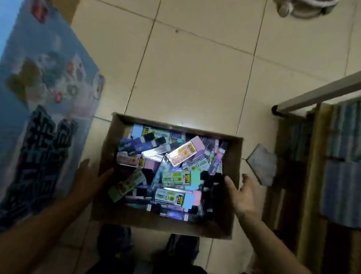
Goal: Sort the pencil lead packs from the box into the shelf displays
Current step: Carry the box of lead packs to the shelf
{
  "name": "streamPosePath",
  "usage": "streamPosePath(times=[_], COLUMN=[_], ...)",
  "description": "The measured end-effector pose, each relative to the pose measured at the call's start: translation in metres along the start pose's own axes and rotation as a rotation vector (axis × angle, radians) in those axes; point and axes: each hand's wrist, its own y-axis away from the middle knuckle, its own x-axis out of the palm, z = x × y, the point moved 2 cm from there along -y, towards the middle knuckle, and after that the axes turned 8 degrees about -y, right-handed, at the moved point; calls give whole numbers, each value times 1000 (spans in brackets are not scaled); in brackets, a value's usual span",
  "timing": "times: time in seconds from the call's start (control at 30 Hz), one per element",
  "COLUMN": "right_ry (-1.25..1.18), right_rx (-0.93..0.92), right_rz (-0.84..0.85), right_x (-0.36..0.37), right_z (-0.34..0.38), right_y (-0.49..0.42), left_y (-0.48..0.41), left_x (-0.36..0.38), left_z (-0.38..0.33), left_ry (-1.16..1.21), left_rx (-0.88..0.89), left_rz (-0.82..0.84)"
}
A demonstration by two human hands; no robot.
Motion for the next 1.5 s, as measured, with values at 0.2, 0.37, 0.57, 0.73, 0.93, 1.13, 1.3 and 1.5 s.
streamPosePath(times=[0.2, 0.37, 0.57, 0.73, 0.93, 1.13, 1.3, 1.5], right_ry=[-162, -145, -139, -159, -165, -119, -77, -79], right_rx=[-6, -7, 5, 21, -51, -226, -283, -370], right_rz=[12, -14, -11, -22, -56, -125, -131, -125], right_x=[17, 9, -33, -99, -182, -249, -287, -318], right_z=[-37, -25, 23, 81, 173, 278, 362, 466], right_y=[-29, -19, 46, 134, 239, 311, 321, 280], left_y=[-24, -15, 38, 114, 211, 277, 297, 271], left_x=[24, 14, -39, -123, -241, -345, -406, -448], left_z=[21, 12, -17, -64, -147, -222, -294, -381], left_ry=[75, 77, 46, -22, -116, -133, -84, 2], left_rx=[-2, 12, -88, -79, 26, 161, 179, 147], left_rz=[62, 78, -23, 9, -39, -118, -148, -168])
